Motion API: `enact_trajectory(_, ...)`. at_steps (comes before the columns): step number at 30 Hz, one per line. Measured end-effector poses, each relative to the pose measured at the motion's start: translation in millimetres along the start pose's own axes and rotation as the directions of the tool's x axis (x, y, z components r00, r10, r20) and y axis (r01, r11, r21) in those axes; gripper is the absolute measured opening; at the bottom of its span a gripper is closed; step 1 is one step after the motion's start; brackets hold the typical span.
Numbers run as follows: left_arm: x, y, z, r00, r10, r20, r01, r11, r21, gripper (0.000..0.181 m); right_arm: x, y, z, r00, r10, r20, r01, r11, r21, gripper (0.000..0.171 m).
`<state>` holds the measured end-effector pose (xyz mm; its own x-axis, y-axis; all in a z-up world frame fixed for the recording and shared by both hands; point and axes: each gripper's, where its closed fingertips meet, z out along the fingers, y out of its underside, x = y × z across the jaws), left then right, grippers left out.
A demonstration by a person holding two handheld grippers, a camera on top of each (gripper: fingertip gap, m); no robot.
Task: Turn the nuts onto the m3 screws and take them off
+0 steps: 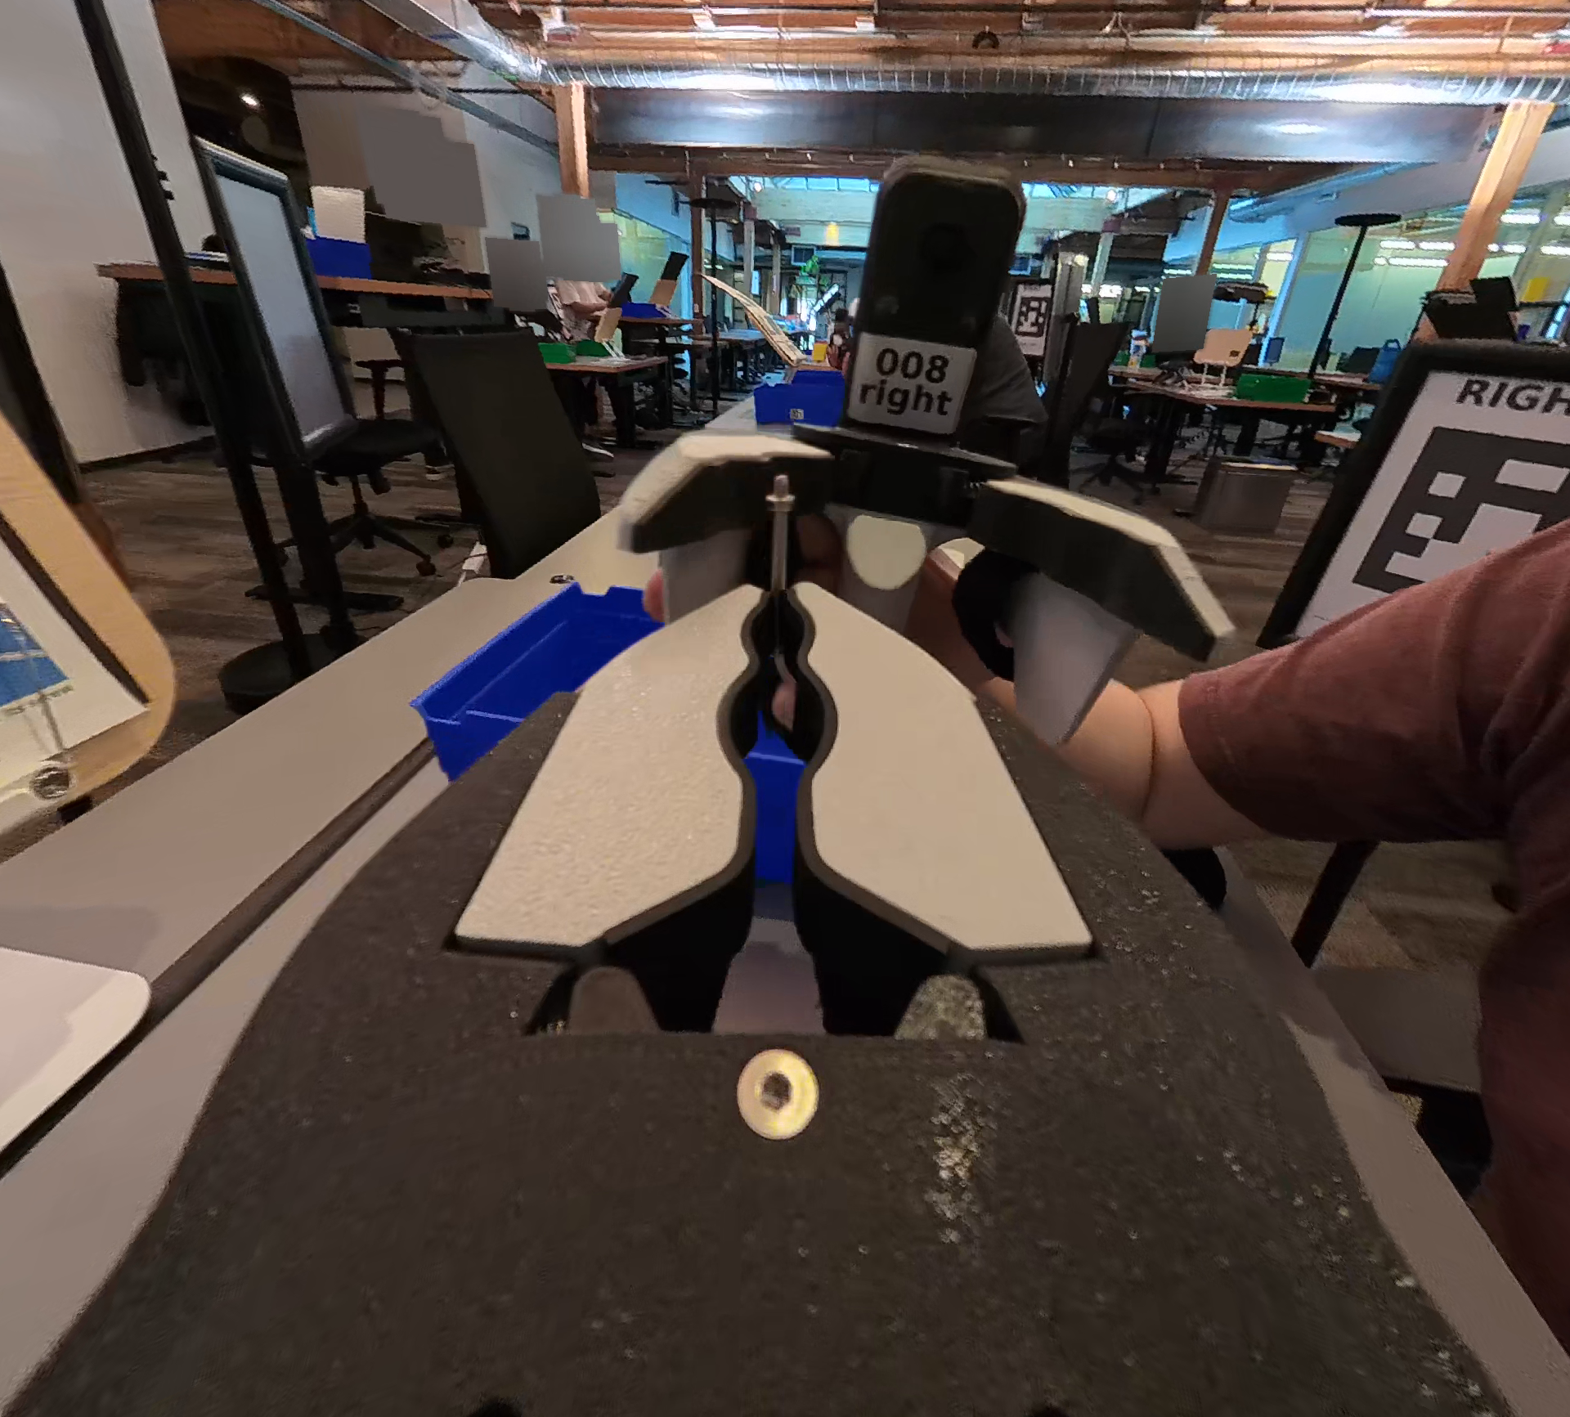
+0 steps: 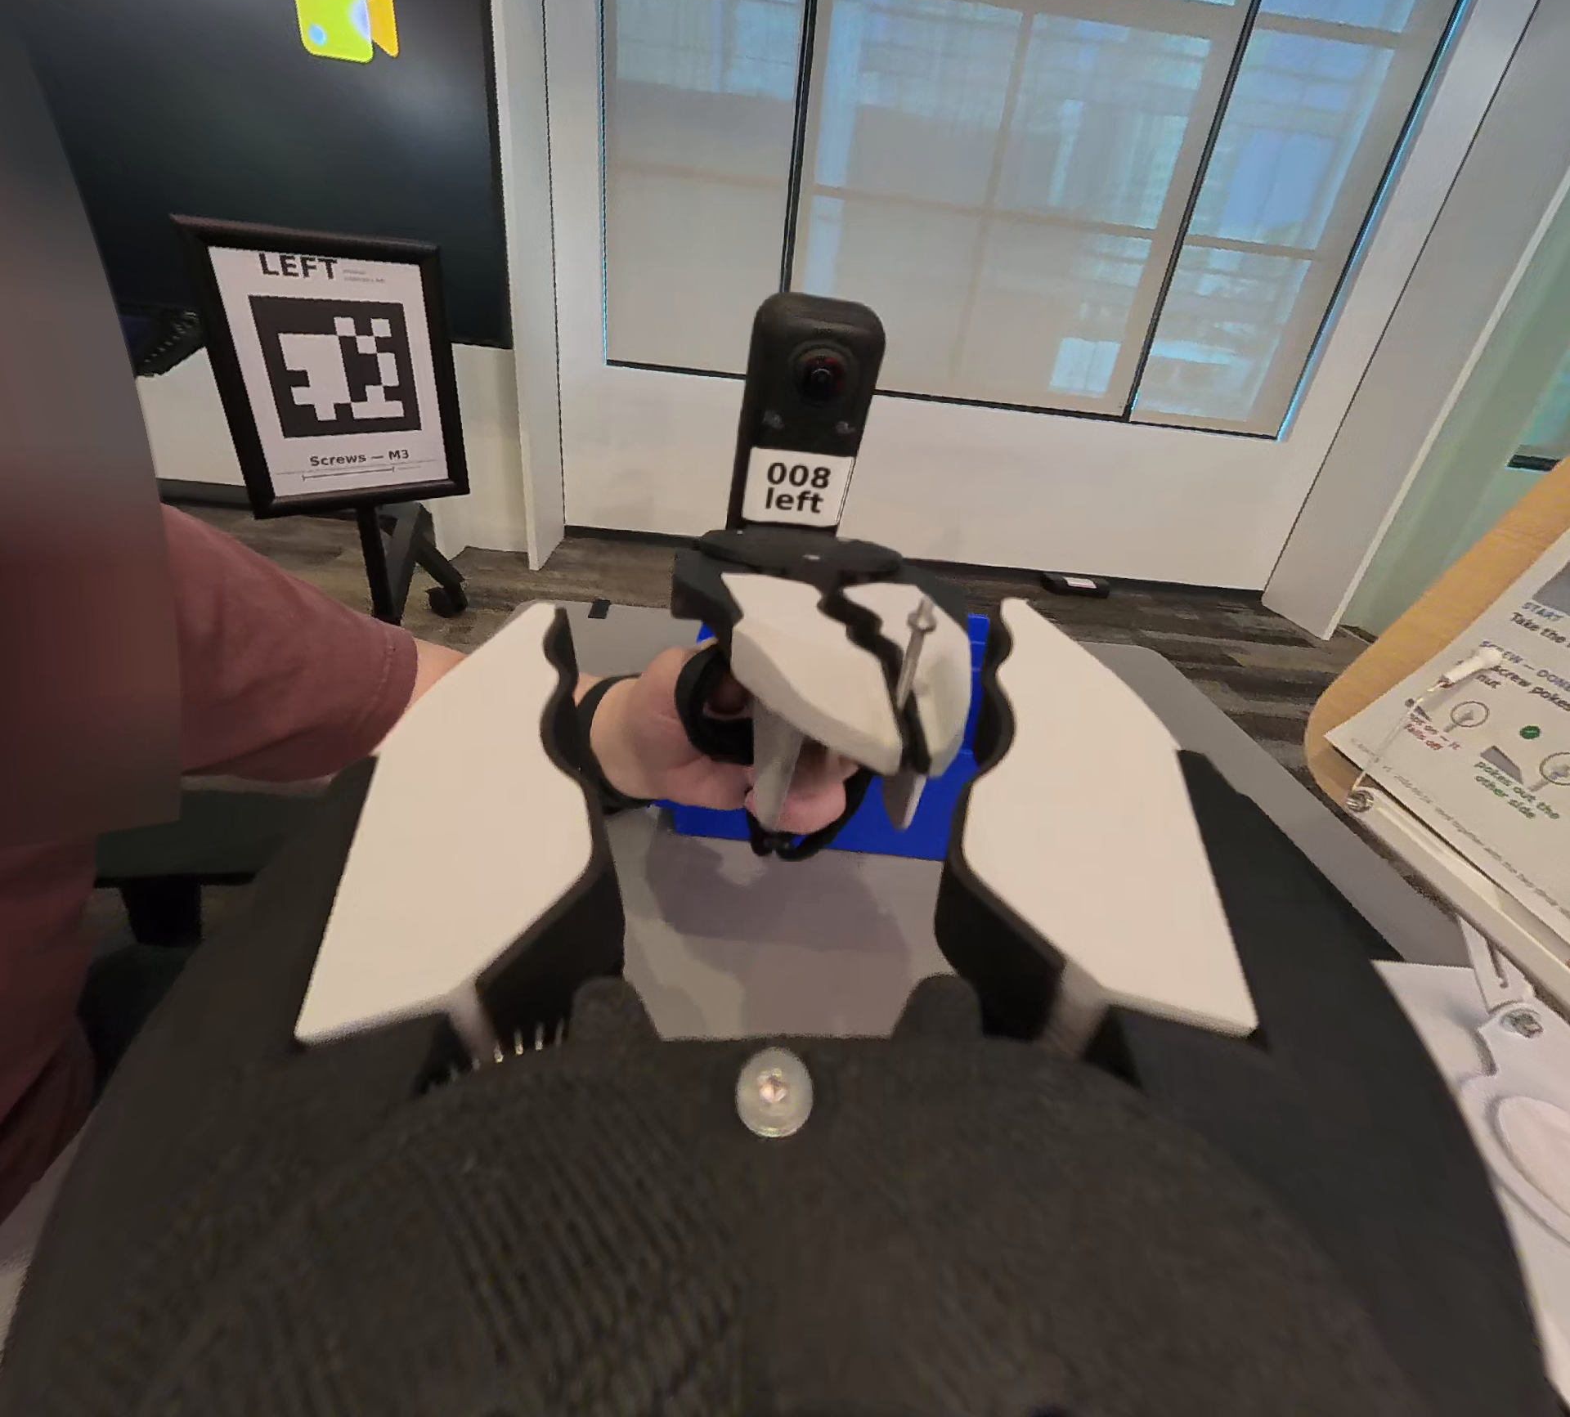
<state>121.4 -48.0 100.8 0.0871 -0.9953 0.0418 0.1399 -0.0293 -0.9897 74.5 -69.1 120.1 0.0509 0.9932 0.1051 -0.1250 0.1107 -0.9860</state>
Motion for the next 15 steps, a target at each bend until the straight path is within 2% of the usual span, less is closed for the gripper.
enact_trajectory(4, 0.9, 6.6, 4.4, 1.000, 0.003, 0.003, -0.003, 1.000, -0.022, 0.002, -10.8, 2.3, 5.6, 0.999, -0.001, 0.044, 0.001, 1.000, -0.001, 0.092)
enact_trajectory(8, -12.6, -2.3, -6.9, 0.999, 0.000, 0.042, 0.000, 1.000, 0.000, 0.002, -4.6, 3.9, 2.5, 0.999, -0.048, 0.005, 0.048, 0.998, -0.027, 0.097)
enact_trajectory(15, -9.4, -1.3, -5.4, 1.000, -0.023, 0.014, 0.023, 1.000, 0.001, 0.002, 5.2, -5.1, -5.2, 1.000, -0.009, -0.022, 0.009, 1.000, 0.026, 0.089)
